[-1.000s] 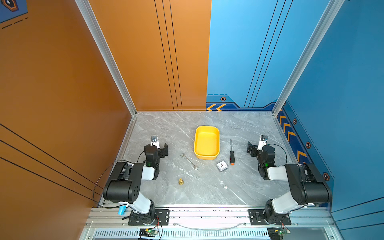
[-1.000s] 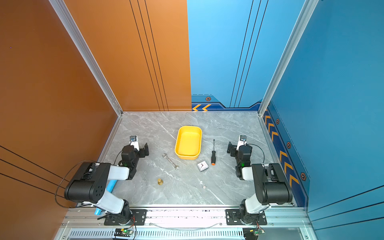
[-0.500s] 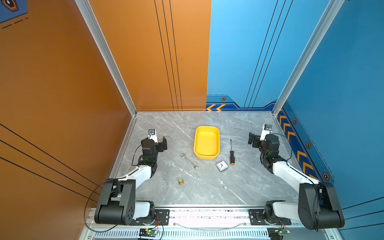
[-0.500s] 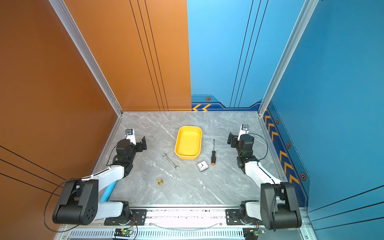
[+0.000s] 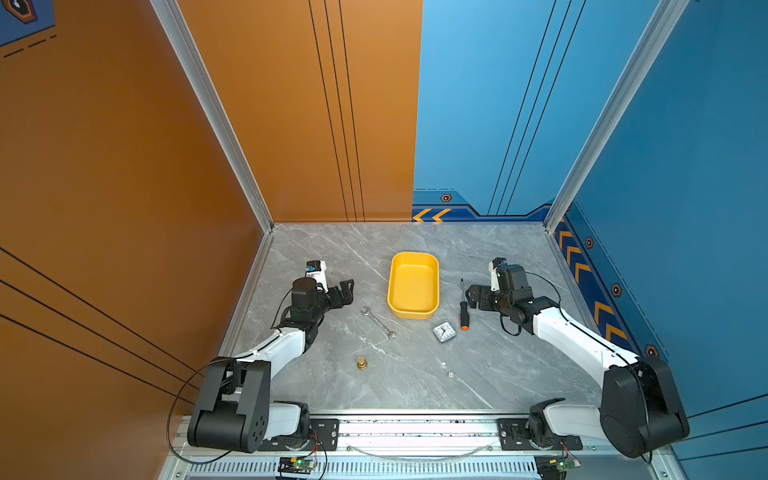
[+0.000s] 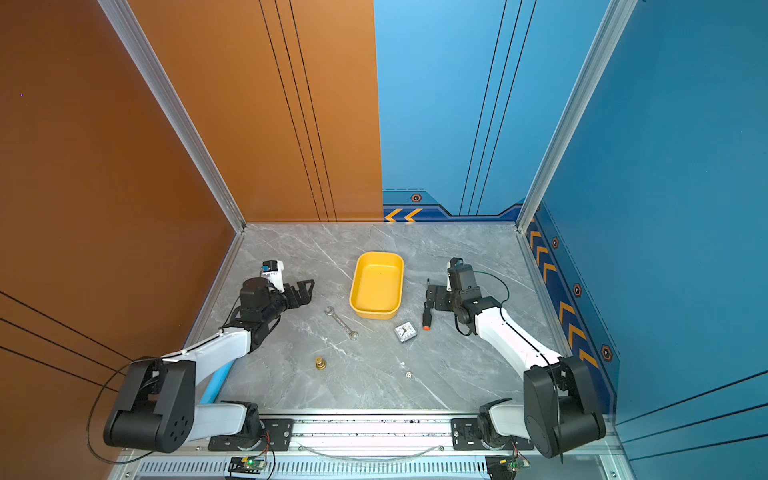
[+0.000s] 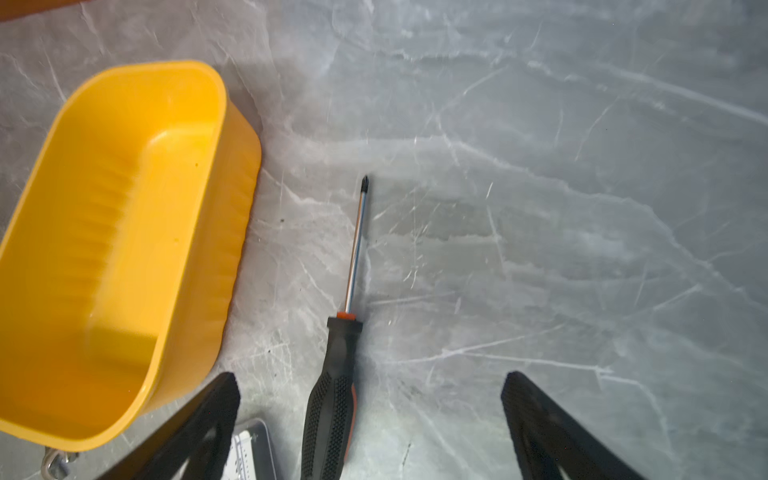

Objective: Put the screwdriver in the bin
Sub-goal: 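Move the right gripper toward the black-handled screwdriver while the left arm shifts forward, then lower the right gripper and close it on the screwdriver's black handle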

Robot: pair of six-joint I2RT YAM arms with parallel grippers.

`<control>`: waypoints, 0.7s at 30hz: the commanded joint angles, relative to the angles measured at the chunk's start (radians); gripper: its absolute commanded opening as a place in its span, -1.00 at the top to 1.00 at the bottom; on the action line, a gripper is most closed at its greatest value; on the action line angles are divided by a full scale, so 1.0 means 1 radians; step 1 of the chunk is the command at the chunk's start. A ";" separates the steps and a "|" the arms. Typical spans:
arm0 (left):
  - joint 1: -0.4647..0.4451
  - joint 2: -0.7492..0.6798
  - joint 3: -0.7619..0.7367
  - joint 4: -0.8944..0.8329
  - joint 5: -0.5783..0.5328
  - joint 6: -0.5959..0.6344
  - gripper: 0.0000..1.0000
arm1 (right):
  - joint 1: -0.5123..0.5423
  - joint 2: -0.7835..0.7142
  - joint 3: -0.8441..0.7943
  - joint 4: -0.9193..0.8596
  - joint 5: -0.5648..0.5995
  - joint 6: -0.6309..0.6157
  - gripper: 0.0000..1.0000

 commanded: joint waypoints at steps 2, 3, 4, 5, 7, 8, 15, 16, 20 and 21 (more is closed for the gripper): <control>-0.030 0.006 0.006 -0.029 0.088 -0.086 -0.96 | 0.048 0.047 -0.023 -0.070 0.016 0.069 -0.91; -0.041 0.001 0.008 -0.035 0.087 -0.086 -0.96 | 0.055 0.058 -0.023 -0.070 0.016 0.077 -0.90; -0.054 -0.007 0.010 -0.048 0.084 -0.081 -0.96 | 0.064 0.073 -0.023 -0.069 0.016 0.083 -0.89; -0.068 -0.014 0.016 -0.066 0.076 -0.075 -0.96 | 0.074 0.085 -0.021 -0.068 0.019 0.088 -0.87; -0.085 -0.025 0.034 -0.124 0.062 -0.066 -0.96 | 0.091 0.108 -0.015 -0.068 0.032 0.096 -0.85; -0.089 -0.028 0.047 -0.156 0.061 -0.062 -0.96 | 0.099 0.118 -0.013 -0.068 0.041 0.101 -0.83; -0.099 -0.027 0.108 -0.296 0.076 -0.044 -0.96 | 0.126 0.191 0.045 -0.082 0.081 0.121 -0.55; -0.103 -0.030 0.106 -0.296 0.073 -0.043 -0.96 | 0.129 0.203 0.054 -0.087 0.084 0.123 -0.53; -0.109 -0.048 0.104 -0.306 0.067 -0.041 -0.96 | 0.143 0.243 0.077 -0.099 0.105 0.132 -0.47; -0.110 -0.050 0.105 -0.310 0.066 -0.041 -0.96 | 0.148 0.249 0.078 -0.098 0.109 0.133 -0.47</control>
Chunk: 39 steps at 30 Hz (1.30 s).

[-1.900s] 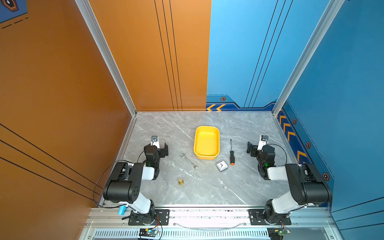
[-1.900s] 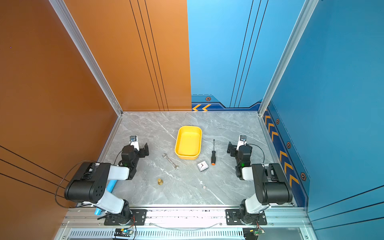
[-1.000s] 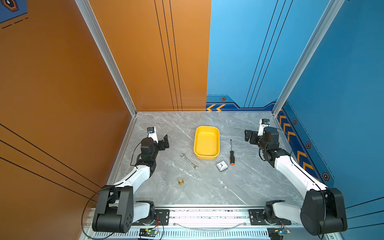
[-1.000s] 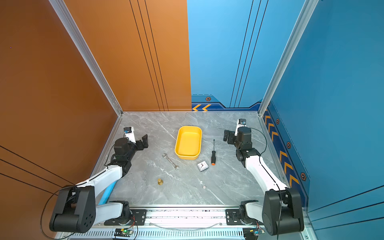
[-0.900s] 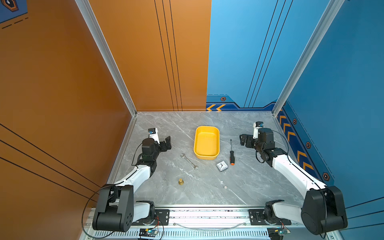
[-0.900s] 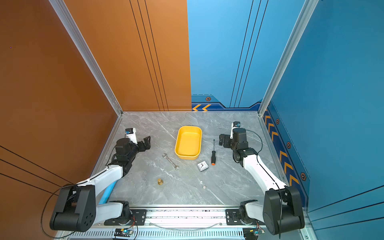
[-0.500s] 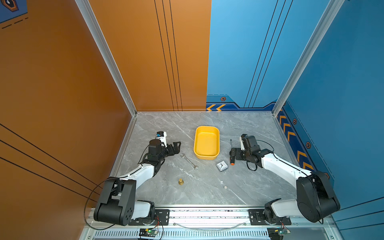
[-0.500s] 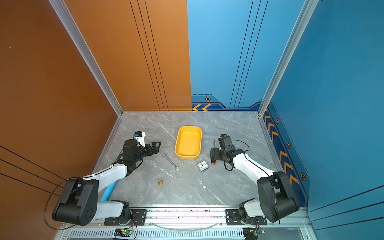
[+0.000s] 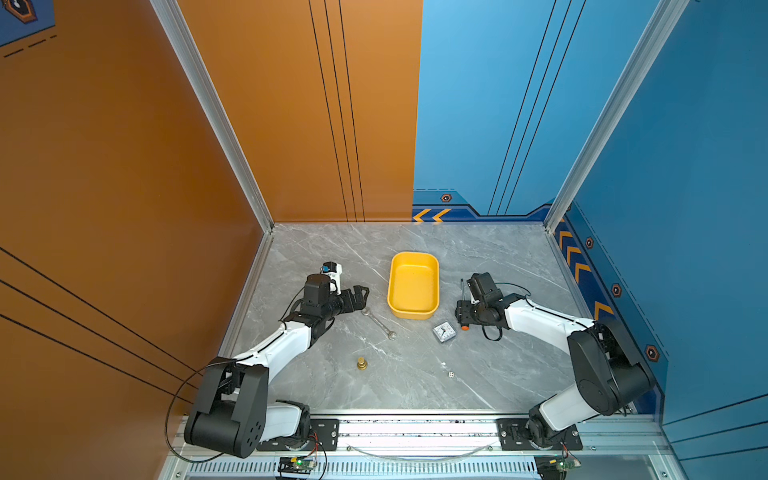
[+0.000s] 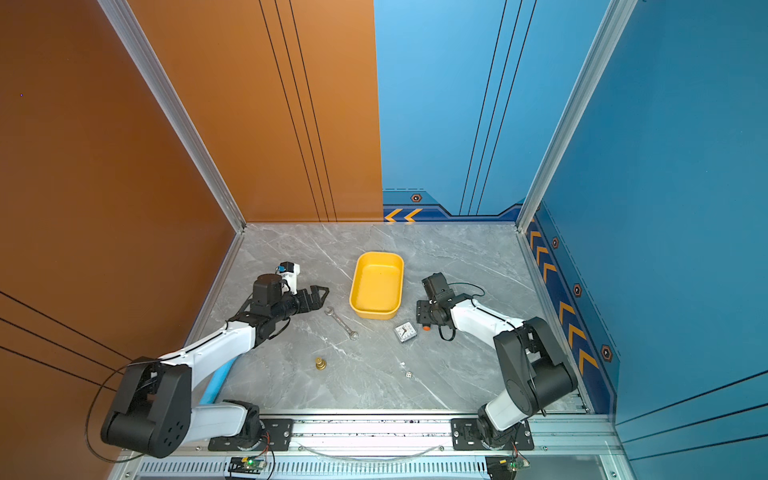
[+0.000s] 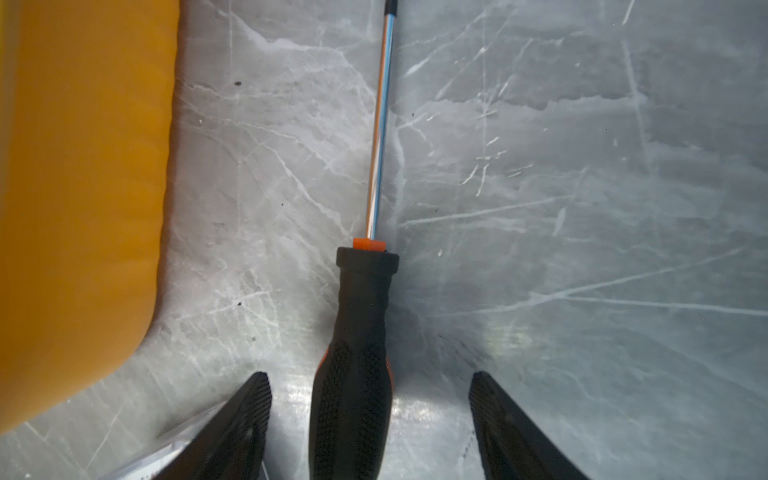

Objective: Put the screwdriver in the bin
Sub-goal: 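Lower the right gripper and close it on the screwdriver's black handle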

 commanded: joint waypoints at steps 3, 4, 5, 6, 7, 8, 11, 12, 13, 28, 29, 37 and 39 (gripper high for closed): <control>-0.008 -0.029 0.016 -0.059 0.016 0.014 -0.96 | 0.029 0.039 0.034 -0.043 0.056 0.024 -0.43; -0.009 -0.029 0.016 -0.062 0.015 0.016 -0.96 | 0.033 0.044 0.037 -0.046 0.061 0.024 -0.40; -0.009 -0.029 0.016 -0.064 0.016 0.018 -0.96 | 0.036 0.048 0.039 -0.048 0.066 0.024 -0.38; -0.009 -0.026 0.015 -0.068 0.017 0.018 -0.96 | 0.039 0.051 0.041 -0.049 0.069 0.024 -0.37; -0.009 -0.025 0.014 -0.068 0.018 0.018 -0.96 | 0.042 0.056 0.043 -0.051 0.072 0.026 -0.35; -0.009 -0.026 0.015 -0.070 0.021 0.018 -0.96 | 0.045 0.060 0.047 -0.057 0.075 0.025 -0.30; -0.009 -0.022 0.015 -0.077 0.022 0.019 -0.96 | 0.050 0.070 0.058 -0.073 0.096 0.026 -0.18; -0.009 -0.024 0.016 -0.081 0.022 0.019 -0.96 | 0.049 0.073 0.062 -0.077 0.098 0.024 -0.13; -0.009 -0.024 0.016 -0.083 0.023 0.021 -0.96 | 0.052 0.073 0.063 -0.077 0.101 0.024 -0.10; -0.010 -0.026 0.016 -0.093 0.031 0.020 -0.96 | 0.052 0.116 0.077 -0.082 0.110 0.024 0.23; -0.009 -0.026 0.014 -0.094 0.031 0.018 -0.96 | 0.052 0.116 0.077 -0.082 0.108 0.024 0.28; -0.010 -0.038 0.009 -0.102 0.022 0.020 -0.96 | 0.044 0.117 0.080 -0.083 0.052 0.030 0.91; -0.009 -0.041 0.010 -0.106 0.020 0.022 -0.96 | 0.036 0.107 0.079 -0.081 0.012 0.042 1.00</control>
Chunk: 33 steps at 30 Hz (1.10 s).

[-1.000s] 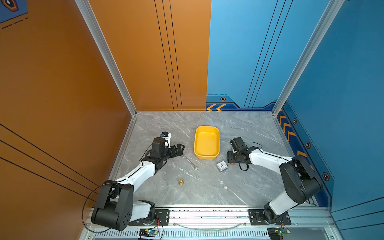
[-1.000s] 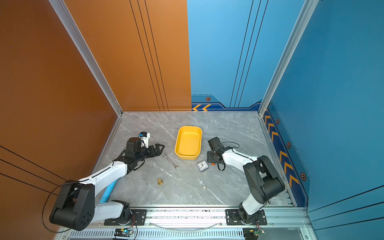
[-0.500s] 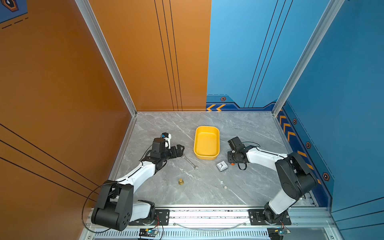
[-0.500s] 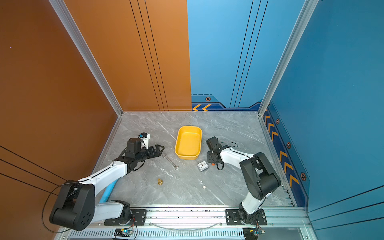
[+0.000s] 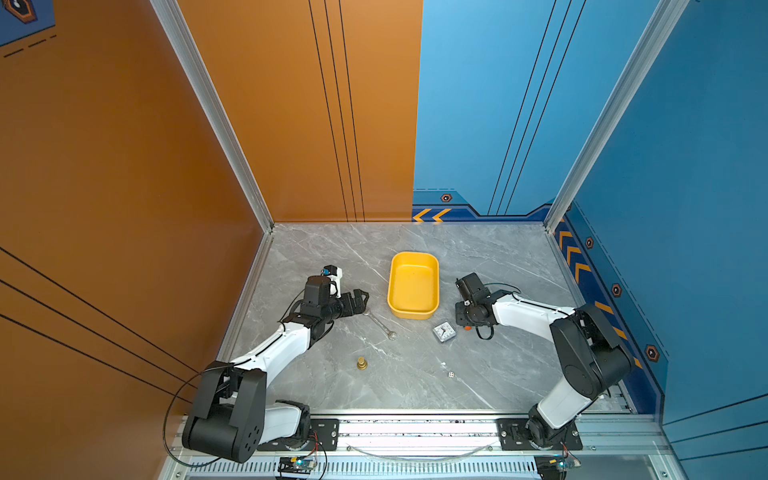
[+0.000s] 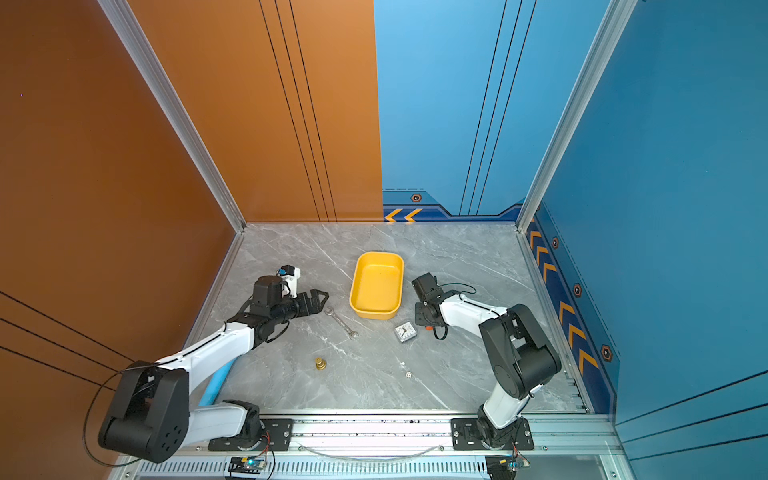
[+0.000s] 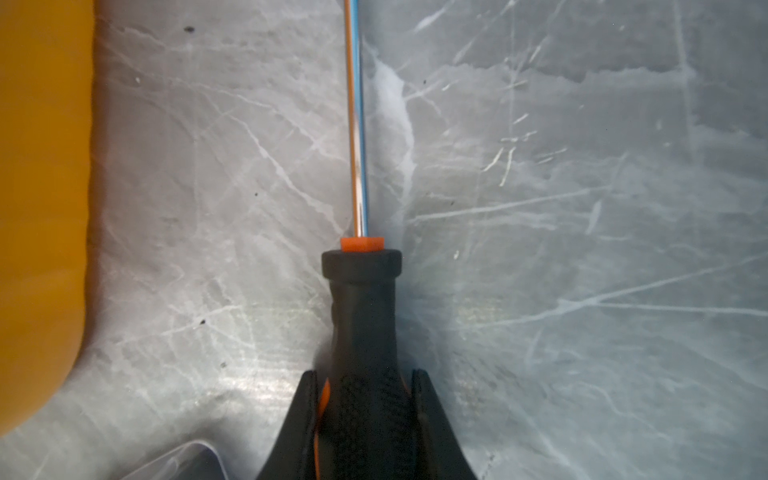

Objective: Put the screwdriver in the bin
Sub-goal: 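Lower the right gripper and close it on the screwdriver's black handle, then lift the screwdriver with the right gripper and carry it over the yellow bin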

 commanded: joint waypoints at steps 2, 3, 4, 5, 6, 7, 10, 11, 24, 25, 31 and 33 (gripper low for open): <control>-0.010 -0.022 0.010 -0.034 0.015 0.024 -0.96 | -0.020 -0.012 0.016 -0.023 -0.096 0.040 1.00; -0.008 -0.023 0.011 -0.037 0.013 0.024 -0.96 | -0.029 -0.026 0.015 -0.018 -0.115 0.053 1.00; -0.008 -0.023 0.011 -0.038 0.011 0.026 -0.96 | -0.037 -0.039 0.015 -0.018 -0.134 0.065 1.00; -0.008 -0.023 0.011 -0.040 0.011 0.025 -0.96 | -0.047 -0.057 0.013 -0.017 -0.148 0.082 1.00; -0.008 -0.026 0.010 -0.043 0.011 0.026 -0.96 | -0.056 -0.078 0.009 -0.016 -0.160 0.102 1.00; -0.008 -0.025 0.011 -0.044 0.010 0.026 -0.96 | -0.066 -0.096 0.006 -0.016 -0.171 0.119 1.00; -0.008 -0.026 0.010 -0.048 0.010 0.027 -0.96 | -0.110 -0.161 -0.008 -0.004 -0.235 0.177 1.00; -0.009 -0.026 0.008 -0.049 0.012 0.027 -0.96 | -0.126 -0.185 -0.016 0.007 -0.259 0.193 1.00; -0.010 -0.015 0.008 -0.043 0.015 0.023 -0.96 | -0.066 -0.333 0.171 0.032 -0.191 0.305 1.00; -0.009 -0.015 0.008 -0.044 0.015 0.023 -0.96 | -0.037 -0.324 0.206 0.020 -0.140 0.303 1.00; -0.009 -0.031 0.006 -0.050 0.011 0.024 -0.96 | 0.129 -0.211 0.369 0.002 0.112 0.318 1.00; -0.008 -0.040 0.005 -0.058 0.008 0.027 -0.96 | 0.167 -0.148 0.422 0.002 0.144 0.319 1.00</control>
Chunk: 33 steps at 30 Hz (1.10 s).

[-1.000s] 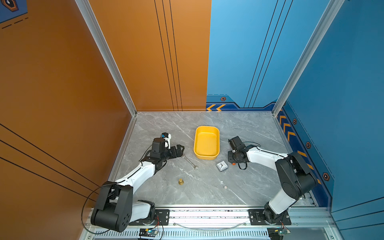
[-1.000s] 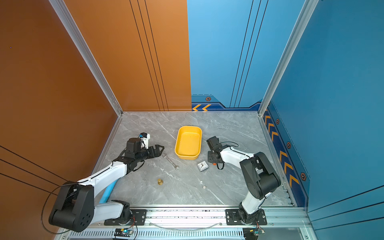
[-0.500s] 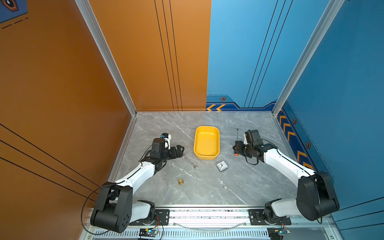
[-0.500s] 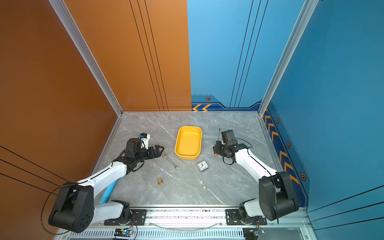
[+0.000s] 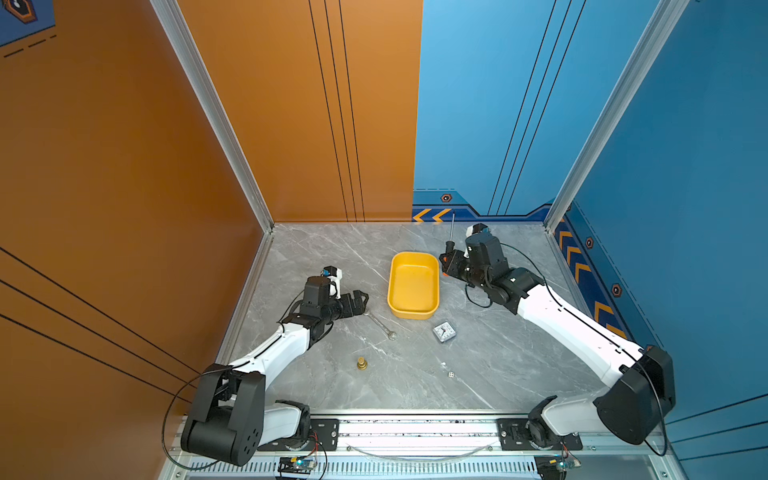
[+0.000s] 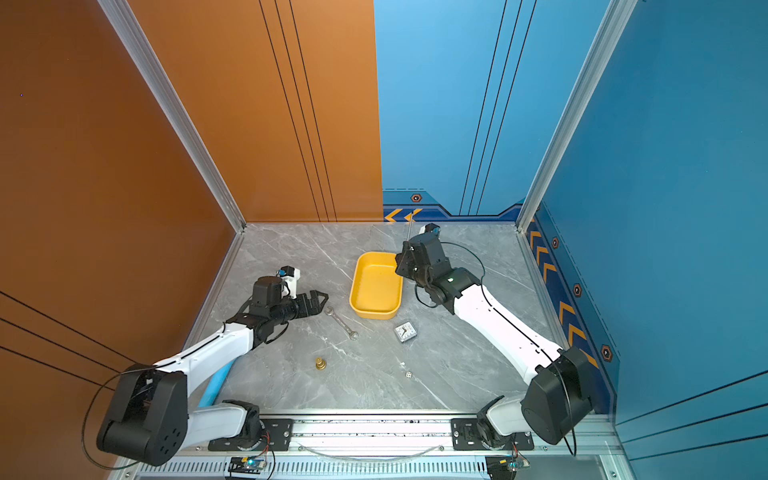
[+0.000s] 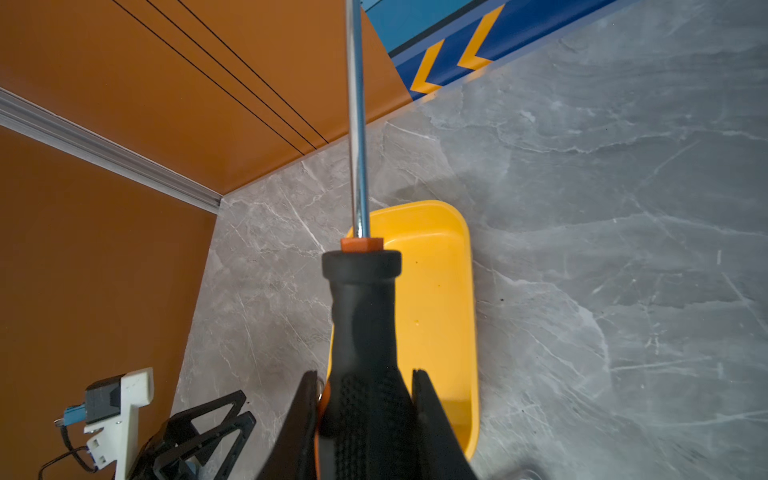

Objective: Put the screwdriver in the bin
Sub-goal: 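Lift the screwdriver with the right gripper and carry it over the yellow bin, then lower the screwdriver into the yellow bin and open the right gripper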

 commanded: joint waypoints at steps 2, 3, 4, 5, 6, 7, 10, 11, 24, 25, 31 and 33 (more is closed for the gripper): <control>-0.007 -0.036 0.005 -0.036 0.005 0.030 -0.96 | 0.072 0.145 0.111 -0.027 0.163 0.019 1.00; -0.007 -0.039 0.005 -0.042 0.003 0.033 -0.96 | 0.087 0.173 0.134 -0.036 0.180 0.022 1.00; -0.006 -0.044 0.005 -0.048 0.000 0.037 -0.96 | 0.100 0.207 0.162 -0.045 0.201 0.019 1.00; -0.006 -0.048 0.005 -0.055 -0.001 0.040 -0.96 | 0.134 0.239 0.189 -0.057 0.226 0.018 1.00; -0.004 -0.050 0.003 -0.058 -0.005 0.041 -0.96 | 0.150 0.264 0.209 -0.067 0.243 0.017 1.00; -0.003 -0.052 0.002 -0.059 -0.005 0.044 -0.96 | 0.162 0.298 0.234 -0.082 0.260 0.015 1.00; 0.000 -0.056 -0.001 -0.063 0.001 0.045 -0.96 | 0.184 0.393 0.317 -0.161 0.296 0.023 1.00; 0.001 -0.055 -0.003 -0.063 0.006 0.045 -0.96 | 0.189 0.423 0.343 -0.190 0.303 0.029 1.00; 0.005 -0.057 -0.028 -0.054 0.011 0.046 -0.96 | 0.204 0.537 0.306 -0.236 0.304 0.070 1.00; 0.005 -0.055 -0.030 -0.051 0.011 0.044 -0.96 | 0.204 0.540 0.300 -0.236 0.296 0.071 1.00; 0.005 -0.047 -0.037 -0.042 0.018 0.035 -0.96 | 0.199 0.578 0.287 -0.236 0.244 0.079 1.00; 0.006 -0.049 -0.041 -0.041 0.017 0.036 -0.96 | 0.192 0.591 0.287 -0.236 0.226 0.080 1.00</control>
